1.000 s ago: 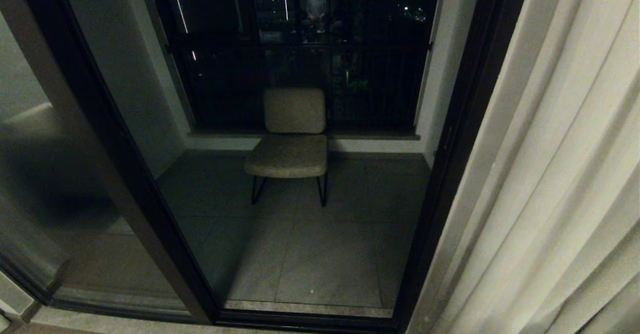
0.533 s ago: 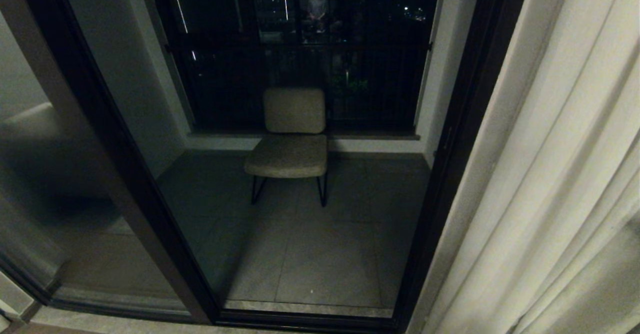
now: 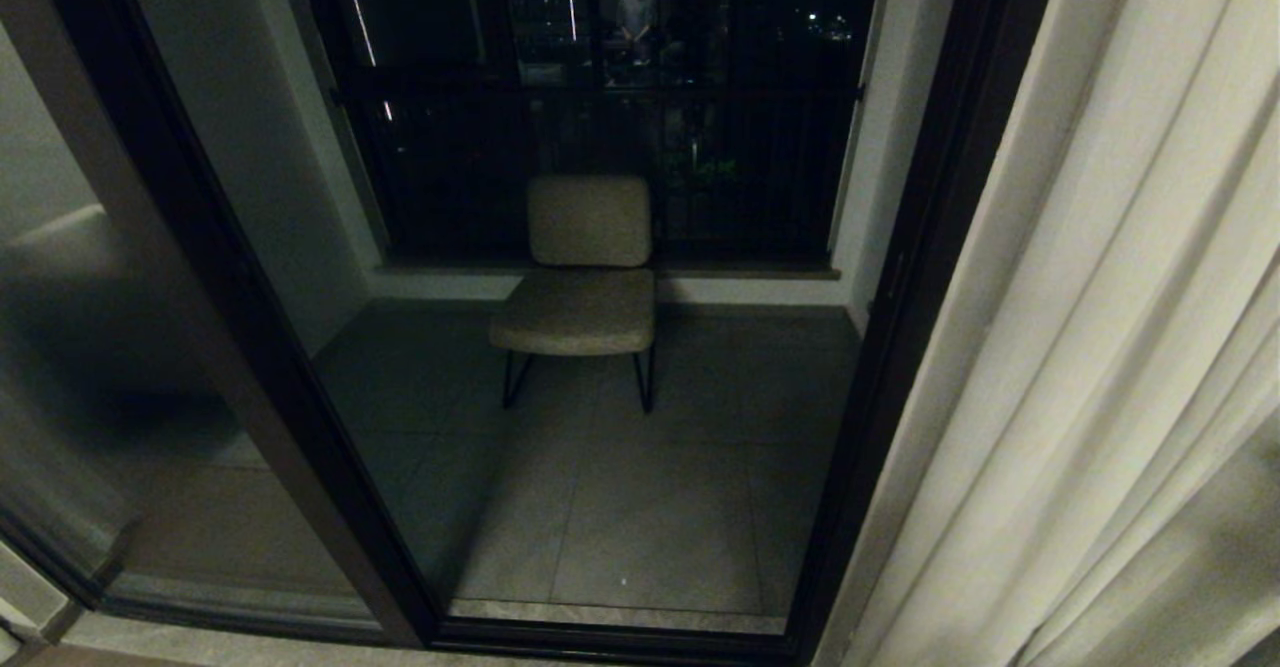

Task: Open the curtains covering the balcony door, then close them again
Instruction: Pull the inner curtains open on both sides

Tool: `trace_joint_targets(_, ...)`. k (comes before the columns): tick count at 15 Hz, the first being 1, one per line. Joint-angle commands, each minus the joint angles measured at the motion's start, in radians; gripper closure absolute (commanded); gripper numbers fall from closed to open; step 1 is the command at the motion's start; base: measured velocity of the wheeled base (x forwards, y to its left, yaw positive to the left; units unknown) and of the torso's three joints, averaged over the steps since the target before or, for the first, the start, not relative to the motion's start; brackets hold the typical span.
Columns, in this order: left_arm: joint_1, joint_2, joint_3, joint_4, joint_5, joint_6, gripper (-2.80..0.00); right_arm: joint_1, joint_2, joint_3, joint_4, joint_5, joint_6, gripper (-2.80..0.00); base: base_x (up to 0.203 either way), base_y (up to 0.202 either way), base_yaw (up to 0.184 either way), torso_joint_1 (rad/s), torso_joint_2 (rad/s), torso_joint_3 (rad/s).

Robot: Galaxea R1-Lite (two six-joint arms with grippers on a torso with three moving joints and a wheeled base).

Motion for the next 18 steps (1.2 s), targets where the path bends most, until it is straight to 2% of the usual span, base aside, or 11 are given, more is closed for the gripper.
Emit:
trace_joint_targets(1,0.0,0.0,0.0,0.0,0.0,0.0,0.0,0.125,-0.14,0.071,-0.004,-0.021,0.014,0.0,0.0,0.0,0.0,0.0,0.0,0.0)
trace_joint_targets(4,0.0,0.0,0.0,0.0,0.0,0.0,0.0,0.259,-0.293,0.104,-0.033,-0.026,0.074,0.0,0.0,0.0,0.0,0.0,0.0,0.0)
trace_joint_targets(7,0.0,0.0,0.0,0.0,0.0,0.0,0.0,0.334,-0.452,0.133,-0.071,-0.015,0.092,0.0,0.0,0.0,0.0,0.0,0.0,0.0)
trace_joint_targets(10,0.0,0.0,0.0,0.0,0.0,0.0,0.0,0.384,-0.608,0.148,0.043,-0.006,0.078,0.0,0.0,0.0,0.0,0.0,0.0,0.0)
trace_joint_targets(11,0.0,0.0,0.0,0.0,0.0,0.0,0.0,0.383,-0.629,0.149,0.073,-0.002,0.077,0.0,0.0,0.0,0.0,0.0,0.0,0.0)
trace_joint_targets(13,0.0,0.0,0.0,0.0,0.0,0.0,0.0,0.365,-0.627,0.15,0.098,0.08,0.072,0.0,0.0,0.0,0.0,0.0,0.0,0.0)
trace_joint_targets(14,0.0,0.0,0.0,0.0,0.0,0.0,0.0,0.344,-0.626,0.15,0.097,0.082,0.065,0.0,0.0,0.0,0.0,0.0,0.0,0.0)
trace_joint_targets(16,0.0,0.0,0.0,-0.001,0.0,0.0,0.0,0.272,-0.63,0.151,0.112,0.094,0.047,0.0,0.0,0.0,0.0,0.0,0.0,0.0)
trace_joint_targets(18,0.0,0.0,0.0,0.0,0.0,0.0,0.0,0.19,-0.689,0.151,0.212,0.168,0.039,0.0,0.0,0.0,0.0,0.0,0.0,0.0)
